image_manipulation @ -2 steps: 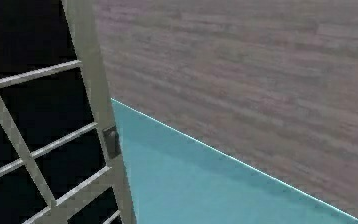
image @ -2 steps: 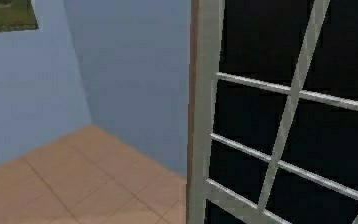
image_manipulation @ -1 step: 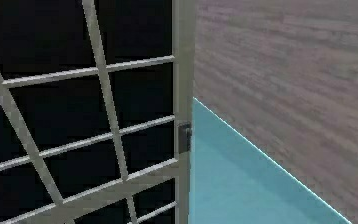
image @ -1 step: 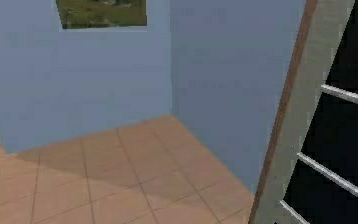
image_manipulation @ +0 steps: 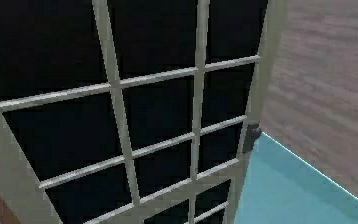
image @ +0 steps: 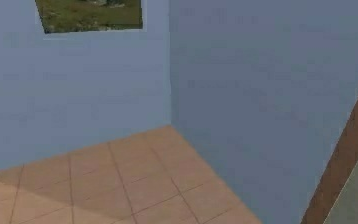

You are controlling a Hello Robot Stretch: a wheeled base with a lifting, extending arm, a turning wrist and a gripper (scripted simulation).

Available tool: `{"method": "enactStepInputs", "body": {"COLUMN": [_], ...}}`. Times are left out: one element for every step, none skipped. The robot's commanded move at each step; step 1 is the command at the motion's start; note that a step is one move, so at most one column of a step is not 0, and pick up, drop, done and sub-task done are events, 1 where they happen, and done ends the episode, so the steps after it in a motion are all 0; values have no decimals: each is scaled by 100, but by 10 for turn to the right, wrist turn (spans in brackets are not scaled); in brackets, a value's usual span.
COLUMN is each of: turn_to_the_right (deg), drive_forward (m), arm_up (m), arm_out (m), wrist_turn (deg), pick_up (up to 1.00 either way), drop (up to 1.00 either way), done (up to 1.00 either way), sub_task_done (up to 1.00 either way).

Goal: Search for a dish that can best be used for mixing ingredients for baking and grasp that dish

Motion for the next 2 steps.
{"method": "enactStepInputs", "body": {"turn_to_the_right": [-240,0], "drive_forward": [0,45], "arm_up": [0,0], "arm_out": [0,0], "wrist_turn": [0,0], "pick_up": [0,0], "drop": [0,0], "done": [0,0], "sub_task_done": [0,0]}}
